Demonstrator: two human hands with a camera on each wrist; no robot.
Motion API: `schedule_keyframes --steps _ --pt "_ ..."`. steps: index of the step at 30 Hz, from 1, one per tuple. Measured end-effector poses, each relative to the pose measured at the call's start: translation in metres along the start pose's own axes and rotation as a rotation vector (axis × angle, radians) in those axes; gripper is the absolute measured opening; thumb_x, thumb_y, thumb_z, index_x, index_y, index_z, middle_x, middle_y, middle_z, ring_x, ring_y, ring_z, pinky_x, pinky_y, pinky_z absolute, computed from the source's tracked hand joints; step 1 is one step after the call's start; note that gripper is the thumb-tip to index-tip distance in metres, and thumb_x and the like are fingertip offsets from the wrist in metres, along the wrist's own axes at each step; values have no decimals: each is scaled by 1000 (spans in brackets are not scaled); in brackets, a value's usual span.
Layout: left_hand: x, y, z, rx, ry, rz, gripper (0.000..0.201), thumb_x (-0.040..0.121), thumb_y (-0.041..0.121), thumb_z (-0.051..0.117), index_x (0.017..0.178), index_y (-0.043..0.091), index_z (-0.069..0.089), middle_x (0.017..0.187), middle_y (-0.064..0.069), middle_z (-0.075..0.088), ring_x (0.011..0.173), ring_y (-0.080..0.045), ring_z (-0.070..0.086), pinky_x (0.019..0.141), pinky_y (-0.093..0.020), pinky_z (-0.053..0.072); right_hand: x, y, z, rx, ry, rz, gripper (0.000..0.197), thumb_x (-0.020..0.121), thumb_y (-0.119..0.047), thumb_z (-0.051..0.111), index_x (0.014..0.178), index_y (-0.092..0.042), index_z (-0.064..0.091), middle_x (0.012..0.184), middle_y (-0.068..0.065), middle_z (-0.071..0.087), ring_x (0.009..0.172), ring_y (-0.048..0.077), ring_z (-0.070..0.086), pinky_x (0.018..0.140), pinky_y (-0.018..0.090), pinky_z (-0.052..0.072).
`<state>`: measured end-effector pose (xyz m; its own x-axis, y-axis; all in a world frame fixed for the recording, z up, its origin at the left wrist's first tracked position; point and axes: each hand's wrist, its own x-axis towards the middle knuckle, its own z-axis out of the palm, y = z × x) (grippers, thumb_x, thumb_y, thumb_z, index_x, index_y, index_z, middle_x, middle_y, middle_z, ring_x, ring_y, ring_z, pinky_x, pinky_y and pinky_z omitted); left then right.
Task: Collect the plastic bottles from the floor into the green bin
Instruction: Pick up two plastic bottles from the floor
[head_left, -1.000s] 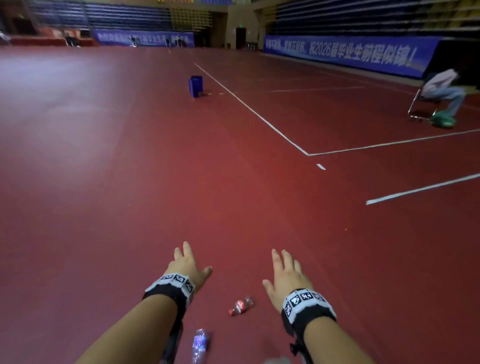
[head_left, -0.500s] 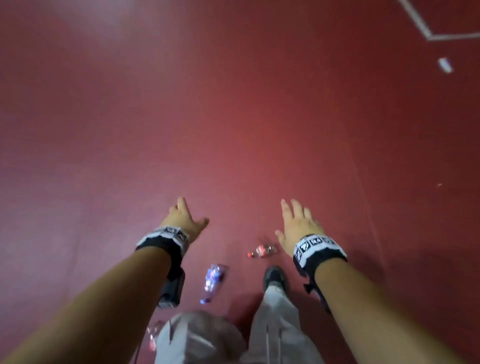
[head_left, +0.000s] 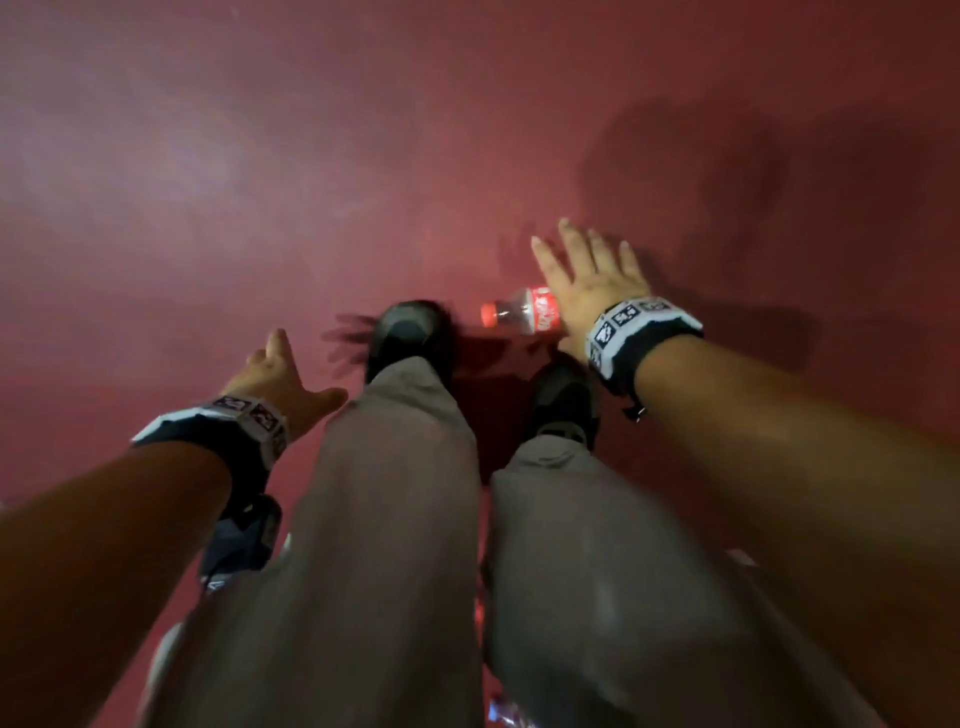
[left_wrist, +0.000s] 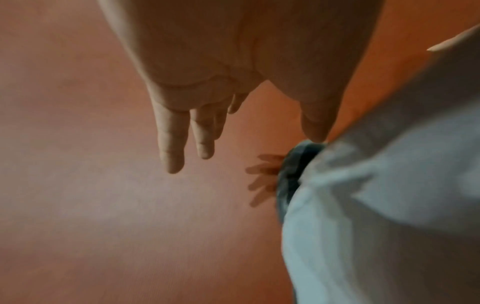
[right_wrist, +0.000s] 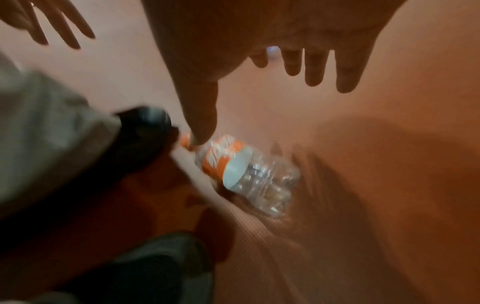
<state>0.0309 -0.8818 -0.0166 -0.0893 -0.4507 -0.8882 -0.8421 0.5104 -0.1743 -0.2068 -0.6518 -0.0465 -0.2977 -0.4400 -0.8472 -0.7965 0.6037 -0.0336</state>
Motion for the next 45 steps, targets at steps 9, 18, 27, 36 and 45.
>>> schedule_keyframes --steps 9,18,27,36,45 --pt "-2 -40 7 64 -103 -27 103 83 50 69 154 7 8 151 -23 31 134 -40 40 104 -49 41 -36 -25 29 313 -159 166 72 71 -32 73 130 -11 37 129 16 38 112 40 49 91 47 48" --pt "-113 46 -211 -221 -9 141 104 81 51 71 154 8 9 153 -21 30 136 -38 39 109 -45 37 -175 11 -190 524 -103 383 75 79 -43 69 139 -19 31 132 13 49 113 36 59 94 40 49" --pt "-131 137 -369 -55 14 206 106 85 52 66 156 14 -3 159 -15 16 140 -36 33 108 -46 36 -121 54 -361 683 70 370 75 78 -35 71 139 -20 29 128 11 52 111 35 59 89 37 49" --pt "-93 338 -523 177 14 373 106 86 45 69 156 10 -4 158 -18 19 142 -35 30 112 -42 32 -97 220 -439 1035 59 676 80 76 -42 72 141 -20 31 134 10 51 115 34 57 95 39 49" --pt "-68 553 -654 481 63 688 114 79 46 75 156 17 -3 159 -14 12 140 -39 30 112 -46 33 -74 346 -513 1074 98 833 80 74 -36 77 137 -19 30 129 12 55 106 33 63 90 39 51"
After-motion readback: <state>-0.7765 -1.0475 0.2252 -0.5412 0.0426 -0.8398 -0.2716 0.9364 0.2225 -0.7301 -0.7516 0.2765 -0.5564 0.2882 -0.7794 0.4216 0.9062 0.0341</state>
